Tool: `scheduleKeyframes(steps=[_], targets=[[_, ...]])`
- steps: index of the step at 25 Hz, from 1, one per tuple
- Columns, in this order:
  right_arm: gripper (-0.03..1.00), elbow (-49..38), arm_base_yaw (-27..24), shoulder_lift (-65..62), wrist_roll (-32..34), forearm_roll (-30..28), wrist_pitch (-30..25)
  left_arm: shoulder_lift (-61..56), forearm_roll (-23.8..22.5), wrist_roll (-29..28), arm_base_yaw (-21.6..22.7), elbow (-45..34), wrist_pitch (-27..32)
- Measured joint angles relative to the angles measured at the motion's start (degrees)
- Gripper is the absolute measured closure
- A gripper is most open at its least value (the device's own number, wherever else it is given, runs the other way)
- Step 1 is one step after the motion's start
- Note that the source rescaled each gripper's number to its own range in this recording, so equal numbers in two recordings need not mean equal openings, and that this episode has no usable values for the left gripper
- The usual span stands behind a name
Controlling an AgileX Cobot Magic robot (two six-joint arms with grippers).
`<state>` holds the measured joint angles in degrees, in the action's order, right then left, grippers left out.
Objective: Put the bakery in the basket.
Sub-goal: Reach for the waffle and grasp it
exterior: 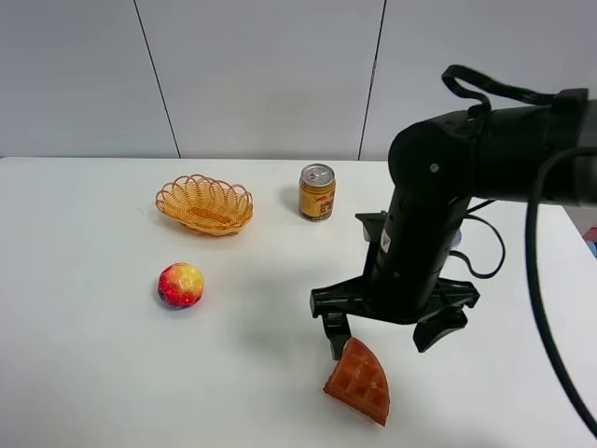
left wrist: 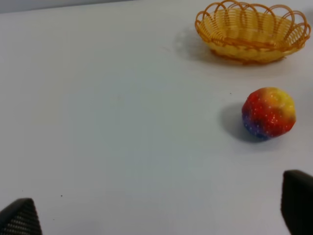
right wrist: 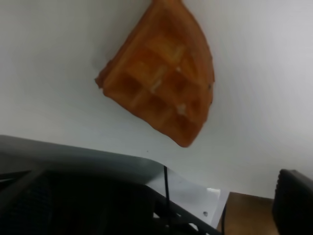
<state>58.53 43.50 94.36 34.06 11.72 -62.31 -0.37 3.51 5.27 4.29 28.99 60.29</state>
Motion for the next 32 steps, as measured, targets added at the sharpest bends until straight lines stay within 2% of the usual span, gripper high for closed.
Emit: scheduleKeyframes(steps=[9,19,26,32], targets=[[-0.03,0.1,0.44,4.85,0.96,1.53,1.02,0.0,0.0,0.0,0.0,0.0,0.0],[-0.03,0.1,0.44,5.21,2.0,-3.17,1.83,0.0,0.0,0.0,0.0,0.0,0.0],[-0.03,-5.44,0.44,6.93,1.64,-1.27,11.03,0.0,0.0,0.0,0.0,0.0,0.0],[-0.03,-9.69,0.44,6.93,1.16,-1.2,15.74,0.0,0.0,0.0,0.0,0.0,0.0]])
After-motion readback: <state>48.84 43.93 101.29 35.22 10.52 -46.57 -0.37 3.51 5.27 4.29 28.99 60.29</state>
